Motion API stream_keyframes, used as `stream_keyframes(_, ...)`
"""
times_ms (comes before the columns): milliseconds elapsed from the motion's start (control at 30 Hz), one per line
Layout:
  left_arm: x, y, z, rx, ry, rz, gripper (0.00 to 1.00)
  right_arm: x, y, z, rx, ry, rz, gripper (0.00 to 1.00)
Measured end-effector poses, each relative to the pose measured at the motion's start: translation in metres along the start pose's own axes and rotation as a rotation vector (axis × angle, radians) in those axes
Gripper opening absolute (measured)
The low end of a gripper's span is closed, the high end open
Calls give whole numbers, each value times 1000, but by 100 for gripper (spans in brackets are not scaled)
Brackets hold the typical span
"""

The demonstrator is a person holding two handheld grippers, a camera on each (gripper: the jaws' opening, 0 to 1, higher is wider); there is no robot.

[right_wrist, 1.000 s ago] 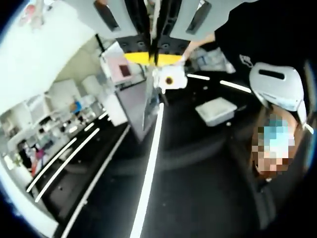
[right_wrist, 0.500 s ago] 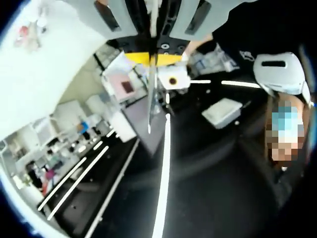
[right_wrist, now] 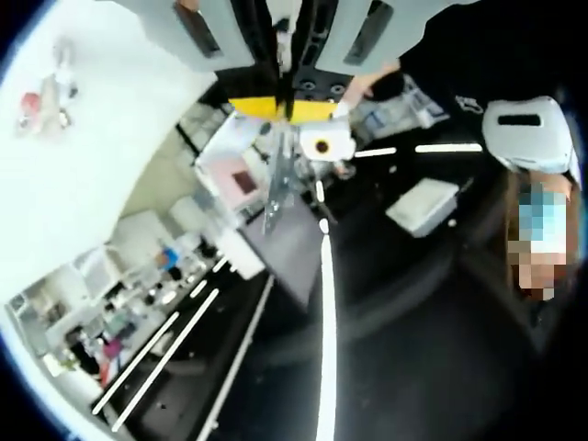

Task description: Arrange the skincare products in the storage area until every visible bottle or jar stands upright without overlapping.

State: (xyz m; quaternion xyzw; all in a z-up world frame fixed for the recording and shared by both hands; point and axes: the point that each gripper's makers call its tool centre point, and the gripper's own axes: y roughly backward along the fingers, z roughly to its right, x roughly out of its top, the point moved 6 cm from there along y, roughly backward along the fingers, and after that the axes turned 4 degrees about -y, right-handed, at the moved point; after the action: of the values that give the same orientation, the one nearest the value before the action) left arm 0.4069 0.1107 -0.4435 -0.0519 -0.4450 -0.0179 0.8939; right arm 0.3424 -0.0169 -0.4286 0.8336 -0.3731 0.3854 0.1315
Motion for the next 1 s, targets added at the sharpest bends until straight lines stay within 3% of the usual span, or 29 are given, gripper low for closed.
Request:
stream_keyframes(200, -19, 7, -2, -1, 66, -24, 0, -17, 5, 13, -42, 4, -8, 1)
stream_keyframes(267, -13, 5, -1, -8, 58, -20, 0, -19, 7, 16, -66, 29, -20, 3)
stream_keyframes(333, -19, 4, -4, -13, 62, -18, 0, -18, 10, 18, -82, 42, -14, 12)
stream_keyframes(400, -22, 5, -5, -9, 67, -21, 0, -18, 14, 20, -96, 55, -8, 29)
stream_keyframes(533, -33, 5, -7, 5, 93, -33, 0, -26, 24, 22, -127, 147, -37, 44)
stream_keyframes(700, -53, 8, -23, 34, 151, -69, 0, -40, 34, 28, -185, 173, -58, 71)
stream_keyframes(867, -69, 12, -38, 70, 199, -91, 0, -49, 45, 38, -249, 179, -66, 83)
stream_keyframes(1000, -82, 16, -49, 95, 230, -112, 0, -52, 57, 44, -301, 221, -71, 100)
